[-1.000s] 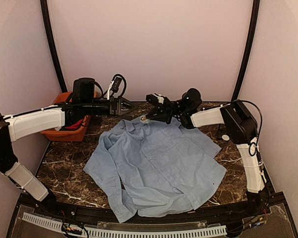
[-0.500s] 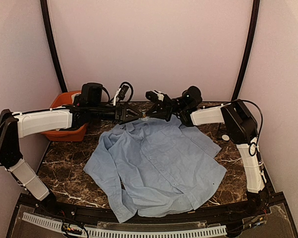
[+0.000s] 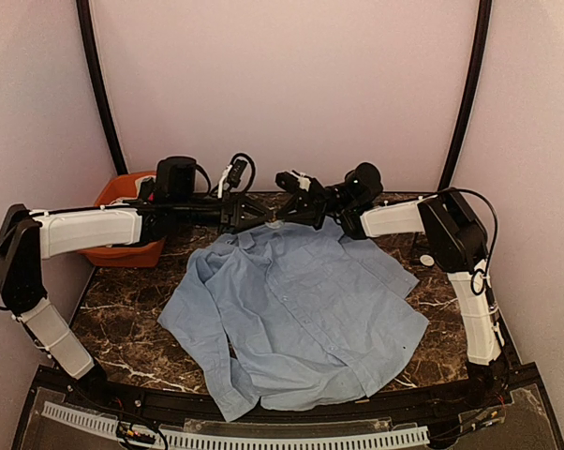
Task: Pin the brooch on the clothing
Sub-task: Pass from the right arm to the left
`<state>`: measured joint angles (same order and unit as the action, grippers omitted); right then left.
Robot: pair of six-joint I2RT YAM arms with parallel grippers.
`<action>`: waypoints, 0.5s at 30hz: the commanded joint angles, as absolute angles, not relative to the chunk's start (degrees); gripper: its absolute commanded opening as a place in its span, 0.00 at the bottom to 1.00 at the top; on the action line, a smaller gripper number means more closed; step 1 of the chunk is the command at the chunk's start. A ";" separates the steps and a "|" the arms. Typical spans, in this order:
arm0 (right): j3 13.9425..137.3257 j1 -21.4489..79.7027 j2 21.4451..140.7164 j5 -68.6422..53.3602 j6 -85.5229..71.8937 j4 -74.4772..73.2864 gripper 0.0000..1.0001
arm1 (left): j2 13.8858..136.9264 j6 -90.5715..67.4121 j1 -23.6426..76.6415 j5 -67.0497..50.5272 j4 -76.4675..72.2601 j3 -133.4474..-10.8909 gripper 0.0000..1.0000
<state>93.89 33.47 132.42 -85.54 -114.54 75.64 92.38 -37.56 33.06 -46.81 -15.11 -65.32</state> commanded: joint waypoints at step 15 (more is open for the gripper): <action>93.44 34.19 131.75 -92.17 -120.72 90.84 0.00 | 94.17 -38.27 33.84 -48.41 -17.04 -65.31 0.27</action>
<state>93.86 33.58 132.42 -85.52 -114.54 75.64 94.61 -38.37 33.65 -48.40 -15.77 -65.32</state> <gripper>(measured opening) 0.009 0.273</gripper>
